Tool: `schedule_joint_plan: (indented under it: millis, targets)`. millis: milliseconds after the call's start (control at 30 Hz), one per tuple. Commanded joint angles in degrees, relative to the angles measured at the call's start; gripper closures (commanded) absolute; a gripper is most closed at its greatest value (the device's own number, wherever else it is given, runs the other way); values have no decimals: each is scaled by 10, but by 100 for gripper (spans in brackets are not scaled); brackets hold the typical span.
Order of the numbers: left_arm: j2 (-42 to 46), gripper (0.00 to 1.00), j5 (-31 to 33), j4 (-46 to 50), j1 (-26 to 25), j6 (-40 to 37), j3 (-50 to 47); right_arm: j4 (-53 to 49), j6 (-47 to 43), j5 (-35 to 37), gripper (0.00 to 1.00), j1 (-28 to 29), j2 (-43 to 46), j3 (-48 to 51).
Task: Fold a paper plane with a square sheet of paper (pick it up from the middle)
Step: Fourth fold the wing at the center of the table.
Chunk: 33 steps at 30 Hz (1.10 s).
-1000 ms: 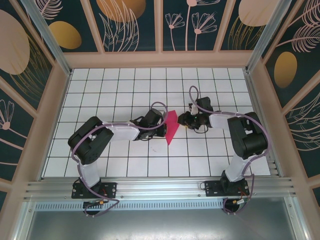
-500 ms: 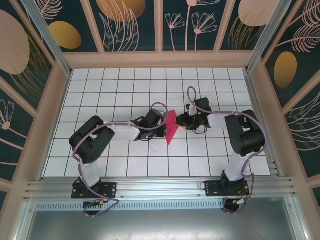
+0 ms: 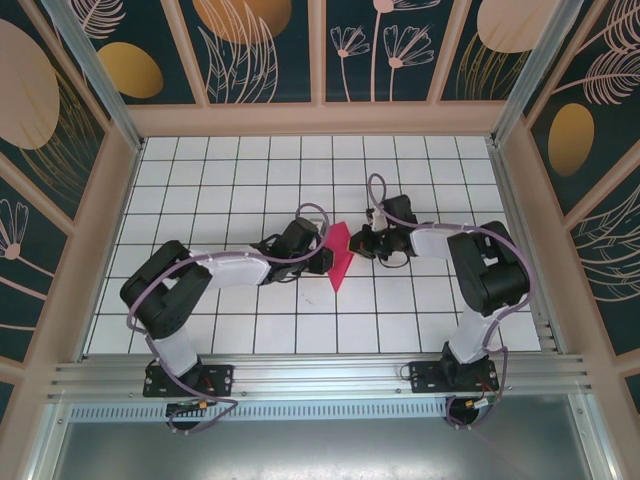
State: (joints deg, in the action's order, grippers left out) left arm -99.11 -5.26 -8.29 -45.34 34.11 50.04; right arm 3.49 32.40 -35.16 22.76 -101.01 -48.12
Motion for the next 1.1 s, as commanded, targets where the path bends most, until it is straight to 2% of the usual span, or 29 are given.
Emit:
schedule_joint_plan:
  millis: [0,133,233,400,700,933,1067]
  targets:
    - [48,68,30,9,-18,-13,-13,23,84,55,100,23,53,27]
    - [54,59,83,43,-73,-39,-3,45,157,100,100,51,84,52]
    - [47,58,115,50,-99,-44,-1,59,195,123,100,63,99,70]
    - [22,54,133,48,-112,-45,8,86,233,137,100,68,120,98]
    - [-33,48,169,52,-126,-57,39,87,244,142,100,72,129,101]
    - [-49,49,207,67,-136,-65,52,84,250,143,100,73,134,99]
    - [-56,53,217,74,-141,-71,54,79,249,146,100,73,134,100]
